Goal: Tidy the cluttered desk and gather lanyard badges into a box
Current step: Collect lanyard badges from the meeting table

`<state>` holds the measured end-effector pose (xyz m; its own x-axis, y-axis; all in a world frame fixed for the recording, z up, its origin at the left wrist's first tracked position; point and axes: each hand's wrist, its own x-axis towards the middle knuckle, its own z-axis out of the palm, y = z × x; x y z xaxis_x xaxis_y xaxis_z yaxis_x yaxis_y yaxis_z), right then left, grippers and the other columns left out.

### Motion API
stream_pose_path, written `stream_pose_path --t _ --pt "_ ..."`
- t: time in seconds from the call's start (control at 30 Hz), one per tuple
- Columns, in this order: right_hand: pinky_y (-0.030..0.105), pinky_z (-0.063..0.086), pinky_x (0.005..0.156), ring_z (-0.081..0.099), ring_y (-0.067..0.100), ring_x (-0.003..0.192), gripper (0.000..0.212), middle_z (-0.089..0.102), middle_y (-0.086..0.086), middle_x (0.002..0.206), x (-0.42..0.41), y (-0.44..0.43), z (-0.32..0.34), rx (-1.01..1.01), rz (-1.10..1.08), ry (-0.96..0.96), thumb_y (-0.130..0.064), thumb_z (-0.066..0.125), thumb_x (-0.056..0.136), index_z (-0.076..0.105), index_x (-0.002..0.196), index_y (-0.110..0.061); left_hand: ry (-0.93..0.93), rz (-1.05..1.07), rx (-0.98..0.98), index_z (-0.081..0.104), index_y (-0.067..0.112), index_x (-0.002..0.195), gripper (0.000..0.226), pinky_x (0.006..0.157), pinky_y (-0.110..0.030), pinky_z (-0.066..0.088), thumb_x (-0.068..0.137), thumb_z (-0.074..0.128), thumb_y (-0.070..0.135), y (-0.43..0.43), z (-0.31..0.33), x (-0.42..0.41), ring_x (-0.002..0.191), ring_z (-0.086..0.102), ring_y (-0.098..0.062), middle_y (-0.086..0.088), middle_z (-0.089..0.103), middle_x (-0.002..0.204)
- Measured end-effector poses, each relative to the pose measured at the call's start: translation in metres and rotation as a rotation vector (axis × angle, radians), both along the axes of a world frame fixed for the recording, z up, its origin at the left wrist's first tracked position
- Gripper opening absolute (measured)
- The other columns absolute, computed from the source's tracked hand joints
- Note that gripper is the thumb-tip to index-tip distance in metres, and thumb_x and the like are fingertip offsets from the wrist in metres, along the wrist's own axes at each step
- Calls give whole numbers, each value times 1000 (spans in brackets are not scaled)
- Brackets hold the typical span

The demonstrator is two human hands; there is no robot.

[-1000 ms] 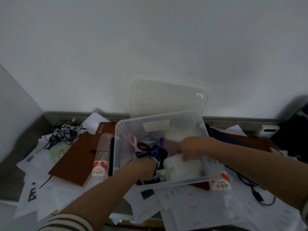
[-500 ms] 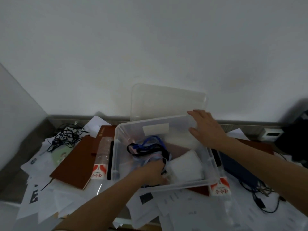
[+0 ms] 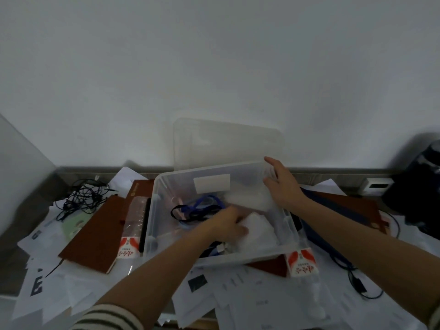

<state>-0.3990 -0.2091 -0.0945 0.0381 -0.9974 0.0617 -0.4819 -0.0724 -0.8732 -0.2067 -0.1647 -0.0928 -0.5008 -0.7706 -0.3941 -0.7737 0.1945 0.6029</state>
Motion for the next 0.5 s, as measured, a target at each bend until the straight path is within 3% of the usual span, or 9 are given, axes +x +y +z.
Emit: stream_pose_path --t 0.07,0.13,0.23,0.37,0.5 --pt "22 35 96 39 19 134 55 39 2 149 0 0 -1 -5 1 -17 -10 47 99 30 148 -27 20 -48 -40 59 12 128 41 88 -18 40 87 63 12 2 -5 -5 109 55 -10 -1 61 124" --pt "25 38 97 41 21 134 54 39 4 149 0 -1 -2 -5 1 -37 -10 47 99 30 148 -27 38 -35 -35 61 11 124 36 91 -21 42 89 62 16 -1 -7 -2 110 57 -12 -1 62 123" --pt "32 39 106 40 23 135 54 40 6 149 -1 -4 -5 11 -11 -74 -9 47 99 31 148 -25 -78 -14 30 60 11 112 23 83 -31 44 97 49 24 -6 -9 -3 103 59 -26 -9 63 110" --pt "31 43 96 49 19 117 53 46 9 140 0 -9 -10 45 -116 -136 -12 52 97 34 146 -25 -100 -54 202 48 14 138 42 96 -27 39 96 47 20 -5 -8 -17 119 50 -20 -6 52 136" --pt "28 43 89 49 14 109 52 48 6 135 3 -13 -14 44 -133 -162 -13 52 97 37 145 -28 -35 36 308 44 17 142 49 101 -30 40 94 48 11 -6 -4 -13 120 48 -18 -5 49 140"
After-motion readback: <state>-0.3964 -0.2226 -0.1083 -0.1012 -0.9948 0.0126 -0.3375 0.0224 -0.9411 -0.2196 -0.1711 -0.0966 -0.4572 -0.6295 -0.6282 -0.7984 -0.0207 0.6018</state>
